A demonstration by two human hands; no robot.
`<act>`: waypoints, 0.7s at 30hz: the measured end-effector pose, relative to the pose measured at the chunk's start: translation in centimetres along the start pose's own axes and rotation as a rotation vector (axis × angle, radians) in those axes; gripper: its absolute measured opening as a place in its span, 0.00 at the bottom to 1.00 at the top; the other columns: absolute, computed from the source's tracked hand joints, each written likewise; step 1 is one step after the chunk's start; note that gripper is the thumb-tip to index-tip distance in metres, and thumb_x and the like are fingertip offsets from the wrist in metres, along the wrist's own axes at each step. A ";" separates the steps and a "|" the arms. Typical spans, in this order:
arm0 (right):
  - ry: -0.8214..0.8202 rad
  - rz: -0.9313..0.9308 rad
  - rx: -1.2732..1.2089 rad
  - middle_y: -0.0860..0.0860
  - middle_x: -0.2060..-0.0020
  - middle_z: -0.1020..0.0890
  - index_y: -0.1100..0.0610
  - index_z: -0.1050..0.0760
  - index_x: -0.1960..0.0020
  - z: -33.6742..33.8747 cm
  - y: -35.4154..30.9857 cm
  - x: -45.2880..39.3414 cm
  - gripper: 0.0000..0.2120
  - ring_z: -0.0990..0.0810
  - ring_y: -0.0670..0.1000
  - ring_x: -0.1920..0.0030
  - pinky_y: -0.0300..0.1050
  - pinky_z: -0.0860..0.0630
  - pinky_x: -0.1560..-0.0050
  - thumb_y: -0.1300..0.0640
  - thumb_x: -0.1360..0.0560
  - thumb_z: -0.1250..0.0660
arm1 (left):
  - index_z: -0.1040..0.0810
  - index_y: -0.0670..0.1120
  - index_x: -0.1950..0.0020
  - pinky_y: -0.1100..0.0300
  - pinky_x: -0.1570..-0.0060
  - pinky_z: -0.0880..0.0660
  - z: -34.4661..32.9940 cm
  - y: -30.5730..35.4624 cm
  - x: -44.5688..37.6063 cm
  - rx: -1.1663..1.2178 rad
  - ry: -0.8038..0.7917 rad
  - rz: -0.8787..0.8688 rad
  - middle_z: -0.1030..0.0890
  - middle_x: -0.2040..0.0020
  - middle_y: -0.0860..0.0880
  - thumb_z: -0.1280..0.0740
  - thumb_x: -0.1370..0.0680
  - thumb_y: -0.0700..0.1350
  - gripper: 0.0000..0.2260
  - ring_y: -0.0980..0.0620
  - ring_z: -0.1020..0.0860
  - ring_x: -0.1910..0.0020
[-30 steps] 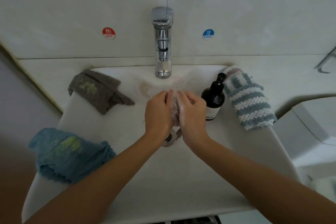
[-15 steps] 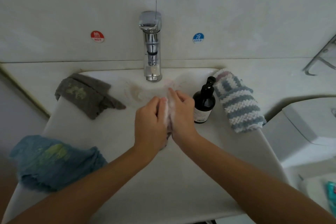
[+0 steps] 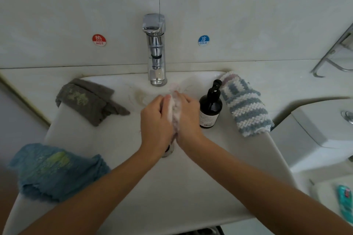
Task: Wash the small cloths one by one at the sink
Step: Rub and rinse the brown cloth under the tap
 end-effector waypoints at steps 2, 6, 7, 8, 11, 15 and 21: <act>-0.034 0.087 0.095 0.51 0.78 0.30 0.55 0.30 0.71 -0.2 -0.3 1.8 0.19 0.28 0.49 0.75 0.39 0.32 0.71 0.57 0.21 0.36 | 0.31 0.46 0.69 0.58 0.68 0.32 0.5 -1.0 -1.2 0.030 0.028 0.082 0.31 0.74 0.51 0.42 0.17 0.44 0.19 0.54 0.30 0.73; 0.001 0.080 0.099 0.45 0.81 0.33 0.52 0.33 0.75 -0.2 -0.6 0.3 0.24 0.33 0.46 0.78 0.43 0.34 0.70 0.54 0.20 0.37 | 0.31 0.47 0.68 0.56 0.71 0.29 0.6 -0.3 0.5 0.000 0.001 0.049 0.28 0.75 0.52 0.42 0.17 0.46 0.18 0.55 0.28 0.74; 0.023 0.036 0.061 0.45 0.82 0.36 0.51 0.35 0.77 0.1 -0.4 -0.5 0.26 0.35 0.47 0.78 0.46 0.36 0.67 0.51 0.21 0.36 | 0.30 0.47 0.68 0.58 0.72 0.28 0.2 0.3 1.2 0.031 -0.025 0.041 0.27 0.75 0.53 0.41 0.17 0.45 0.18 0.56 0.27 0.75; 0.042 0.002 0.023 0.45 0.82 0.37 0.51 0.37 0.79 0.2 -0.2 -0.9 0.27 0.37 0.48 0.77 0.48 0.38 0.66 0.48 0.23 0.36 | 0.31 0.47 0.69 0.62 0.73 0.28 -0.1 0.6 1.6 0.058 -0.043 0.047 0.27 0.76 0.53 0.41 0.18 0.44 0.18 0.58 0.28 0.76; 0.043 -0.026 0.045 0.47 0.80 0.32 0.52 0.33 0.78 0.2 0.8 0.4 0.25 0.31 0.50 0.74 0.50 0.34 0.66 0.50 0.24 0.37 | 0.32 0.46 0.70 0.63 0.70 0.31 0.0 -0.5 0.2 0.027 -0.017 0.116 0.28 0.75 0.52 0.41 0.18 0.44 0.19 0.58 0.29 0.75; 0.001 0.052 0.139 0.46 0.79 0.28 0.51 0.29 0.77 -0.6 1.1 1.6 0.24 0.27 0.47 0.72 0.48 0.29 0.65 0.56 0.22 0.37 | 0.32 0.45 0.69 0.56 0.67 0.33 1.2 -2.2 -1.3 -0.058 0.004 0.132 0.29 0.72 0.48 0.41 0.17 0.44 0.19 0.52 0.31 0.73; 0.067 0.022 0.021 0.44 0.81 0.37 0.50 0.35 0.80 0.2 0.9 -0.9 0.29 0.36 0.46 0.77 0.44 0.39 0.69 0.58 0.20 0.37 | 0.31 0.49 0.67 0.55 0.68 0.29 0.3 -0.2 1.2 -0.072 -0.053 0.027 0.28 0.72 0.51 0.41 0.18 0.46 0.17 0.55 0.28 0.71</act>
Point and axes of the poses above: each hand's wrist, its own x-axis away from the middle knuckle, its own z-axis out of the back of the hand, y = z × x, the point moved 7 cm from there along -x, towards the middle knuckle
